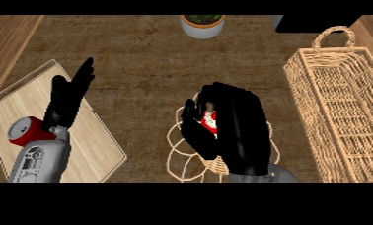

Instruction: Pick the cupcake from the placemat and place it in the basket

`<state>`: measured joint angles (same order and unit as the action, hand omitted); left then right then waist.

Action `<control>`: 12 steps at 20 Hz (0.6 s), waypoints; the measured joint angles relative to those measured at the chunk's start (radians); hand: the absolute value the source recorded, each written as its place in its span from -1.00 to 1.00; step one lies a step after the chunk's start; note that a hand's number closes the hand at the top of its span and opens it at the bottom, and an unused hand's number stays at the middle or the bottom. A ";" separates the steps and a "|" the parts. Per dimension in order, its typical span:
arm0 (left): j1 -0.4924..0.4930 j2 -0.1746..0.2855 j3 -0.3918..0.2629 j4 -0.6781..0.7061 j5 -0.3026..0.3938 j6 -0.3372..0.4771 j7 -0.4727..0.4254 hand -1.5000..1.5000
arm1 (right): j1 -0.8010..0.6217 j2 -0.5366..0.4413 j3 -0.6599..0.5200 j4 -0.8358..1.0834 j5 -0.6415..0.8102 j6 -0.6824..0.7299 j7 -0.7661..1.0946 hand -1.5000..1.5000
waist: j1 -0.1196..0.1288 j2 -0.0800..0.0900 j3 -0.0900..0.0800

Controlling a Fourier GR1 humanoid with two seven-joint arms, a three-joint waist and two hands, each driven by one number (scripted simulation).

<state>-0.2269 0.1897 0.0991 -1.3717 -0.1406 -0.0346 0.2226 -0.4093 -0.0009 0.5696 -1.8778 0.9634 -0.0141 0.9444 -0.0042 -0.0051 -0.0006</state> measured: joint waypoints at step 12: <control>0.007 0.002 0.003 -0.009 0.003 -0.009 0.005 0.00 | -0.377 -0.006 -0.292 -0.197 -0.075 0.208 0.157 1.00 | 0.002 0.000 0.000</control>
<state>-0.2195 0.1916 0.1025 -1.3807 -0.1373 -0.0437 0.2272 -0.7859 -0.0067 0.2771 -2.0747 0.8879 0.1936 1.1016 -0.0019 -0.0053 -0.0011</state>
